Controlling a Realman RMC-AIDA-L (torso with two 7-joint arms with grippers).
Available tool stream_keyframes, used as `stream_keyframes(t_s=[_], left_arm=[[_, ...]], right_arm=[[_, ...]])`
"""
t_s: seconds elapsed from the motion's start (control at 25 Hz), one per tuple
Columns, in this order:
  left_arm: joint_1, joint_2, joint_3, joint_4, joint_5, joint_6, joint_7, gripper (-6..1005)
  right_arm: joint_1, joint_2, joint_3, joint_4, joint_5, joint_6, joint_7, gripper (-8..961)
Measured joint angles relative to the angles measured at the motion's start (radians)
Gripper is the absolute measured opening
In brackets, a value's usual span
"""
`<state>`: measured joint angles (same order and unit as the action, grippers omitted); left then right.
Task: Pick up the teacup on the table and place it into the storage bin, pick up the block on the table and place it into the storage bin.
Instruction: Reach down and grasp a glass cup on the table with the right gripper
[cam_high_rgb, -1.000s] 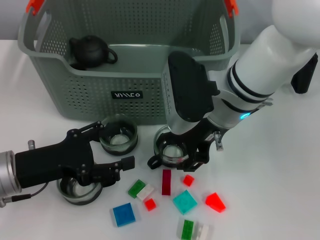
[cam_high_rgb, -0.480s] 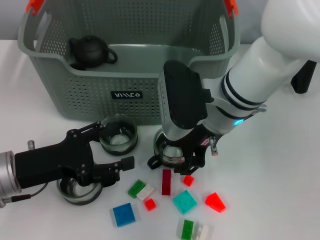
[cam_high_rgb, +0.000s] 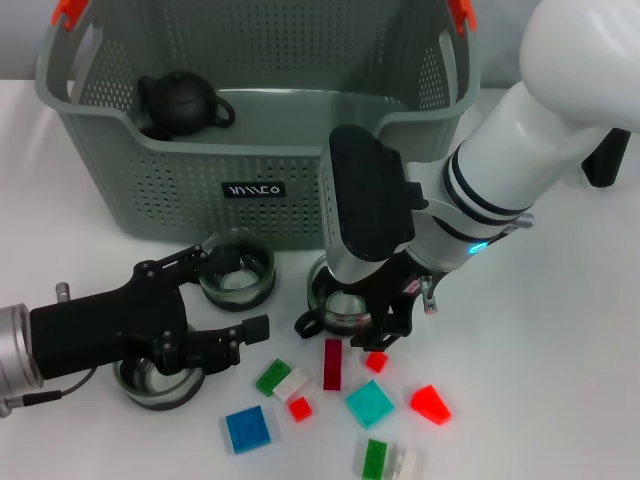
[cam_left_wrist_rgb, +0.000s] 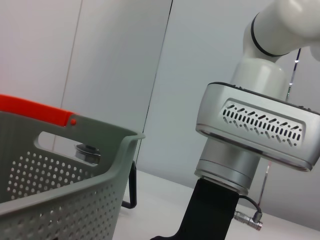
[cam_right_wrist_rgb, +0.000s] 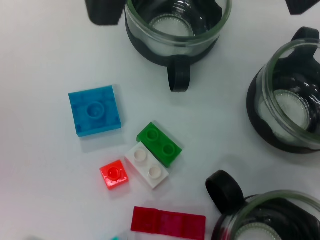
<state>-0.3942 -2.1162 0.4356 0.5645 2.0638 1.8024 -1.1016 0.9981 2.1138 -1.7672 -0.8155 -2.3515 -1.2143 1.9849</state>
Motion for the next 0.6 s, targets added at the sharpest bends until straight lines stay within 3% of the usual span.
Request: stream_keyframes(t_s=[0.6], left_arm=[[0.001, -0.001, 0.000, 0.000, 0.002, 0.000, 0.003, 888]], right_arm=[[-0.001, 0.002, -0.040, 0.011, 0.011, 0.024, 0.007, 664]])
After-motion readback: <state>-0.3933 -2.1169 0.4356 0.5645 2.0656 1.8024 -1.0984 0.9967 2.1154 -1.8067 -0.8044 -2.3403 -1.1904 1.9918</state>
